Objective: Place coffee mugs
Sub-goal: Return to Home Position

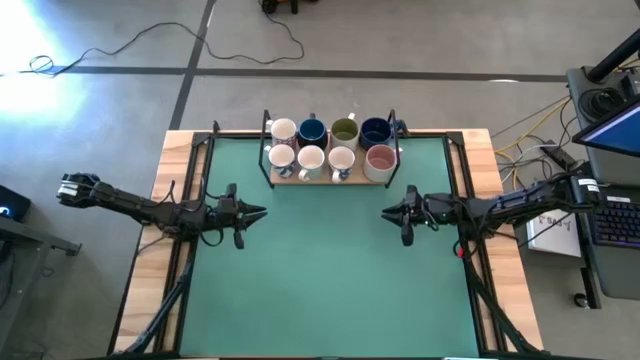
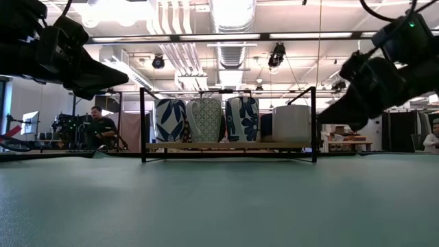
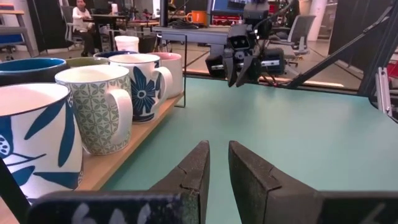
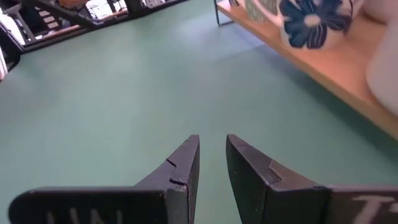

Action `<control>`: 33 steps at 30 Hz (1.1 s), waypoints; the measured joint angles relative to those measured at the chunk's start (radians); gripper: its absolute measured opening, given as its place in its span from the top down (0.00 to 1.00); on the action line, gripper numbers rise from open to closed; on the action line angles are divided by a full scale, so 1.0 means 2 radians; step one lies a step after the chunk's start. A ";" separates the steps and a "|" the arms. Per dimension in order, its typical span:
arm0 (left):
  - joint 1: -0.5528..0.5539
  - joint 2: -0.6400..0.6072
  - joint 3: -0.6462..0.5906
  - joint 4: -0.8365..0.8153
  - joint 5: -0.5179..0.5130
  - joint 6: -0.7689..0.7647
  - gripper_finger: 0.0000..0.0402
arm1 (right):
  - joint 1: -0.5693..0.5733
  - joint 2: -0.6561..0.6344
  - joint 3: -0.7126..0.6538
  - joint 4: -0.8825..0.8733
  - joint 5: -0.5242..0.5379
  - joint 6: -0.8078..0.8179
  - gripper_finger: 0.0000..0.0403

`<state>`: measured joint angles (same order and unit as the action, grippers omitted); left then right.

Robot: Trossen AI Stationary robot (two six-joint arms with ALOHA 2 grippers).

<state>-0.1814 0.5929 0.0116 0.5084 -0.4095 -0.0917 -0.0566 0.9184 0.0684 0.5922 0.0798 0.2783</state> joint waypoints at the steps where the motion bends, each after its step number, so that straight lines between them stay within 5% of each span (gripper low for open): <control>1: 0.000 0.000 0.000 0.000 0.000 0.000 0.89 | 0.000 0.000 -0.009 0.009 0.000 0.001 0.83; 26: 0.000 0.004 0.000 -0.004 0.000 0.041 0.89 | 0.000 0.000 -0.029 0.020 -0.001 0.005 0.83; 33: 0.000 -0.040 0.000 -0.005 0.000 0.041 0.89 | 0.000 -0.025 -0.029 0.019 -0.001 0.003 0.83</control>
<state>-0.1814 0.5130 0.0120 0.4990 -0.4091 -0.0090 -0.0566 0.8688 0.0109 0.6308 0.0769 0.2852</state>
